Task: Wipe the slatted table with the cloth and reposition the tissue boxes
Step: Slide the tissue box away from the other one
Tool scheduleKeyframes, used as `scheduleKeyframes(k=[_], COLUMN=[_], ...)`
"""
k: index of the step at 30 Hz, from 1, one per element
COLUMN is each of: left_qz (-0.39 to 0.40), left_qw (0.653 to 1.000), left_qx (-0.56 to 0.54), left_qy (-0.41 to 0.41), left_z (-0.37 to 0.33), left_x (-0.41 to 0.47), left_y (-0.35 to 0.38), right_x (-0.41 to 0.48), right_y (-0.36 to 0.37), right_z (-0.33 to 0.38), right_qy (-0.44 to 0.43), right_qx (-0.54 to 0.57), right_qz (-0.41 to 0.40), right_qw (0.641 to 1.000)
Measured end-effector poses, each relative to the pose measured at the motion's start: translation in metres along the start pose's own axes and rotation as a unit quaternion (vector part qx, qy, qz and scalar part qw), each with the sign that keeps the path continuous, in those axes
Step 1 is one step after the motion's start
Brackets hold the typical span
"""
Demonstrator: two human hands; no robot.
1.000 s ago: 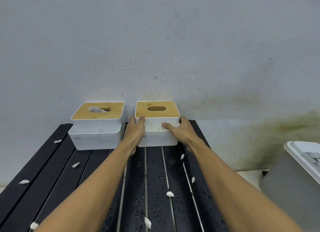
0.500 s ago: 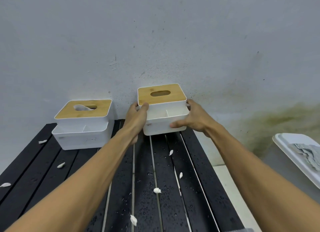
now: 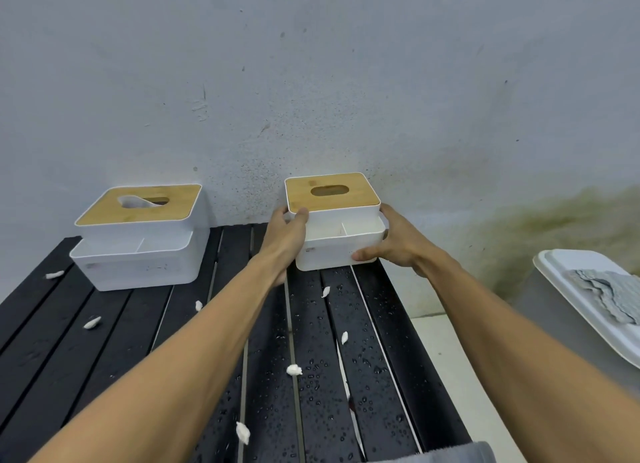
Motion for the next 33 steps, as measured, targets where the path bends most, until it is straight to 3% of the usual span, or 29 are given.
scheduleKeyframes(k=[33], left_qz=[0.009], left_qw=[1.000], left_qx=[-0.029], left_qy=[-0.009], left_z=[0.005], left_x=[0.001], left_y=[0.003], right_x=[0.007], right_y=[0.001], right_z=[-0.015], right_qy=[0.053], right_qx=[0.021], right_qz=[-0.004], right_qw=[0.998])
Point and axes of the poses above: each hand's wrist, its own x-axis towards the middle knuckle, its own y-axis out of the palm, z = x × y, the point moved 5 cm from there along x, towards the middle knuckle, and after that the axes turned 11 degrees about y, right-handed, at the moved point
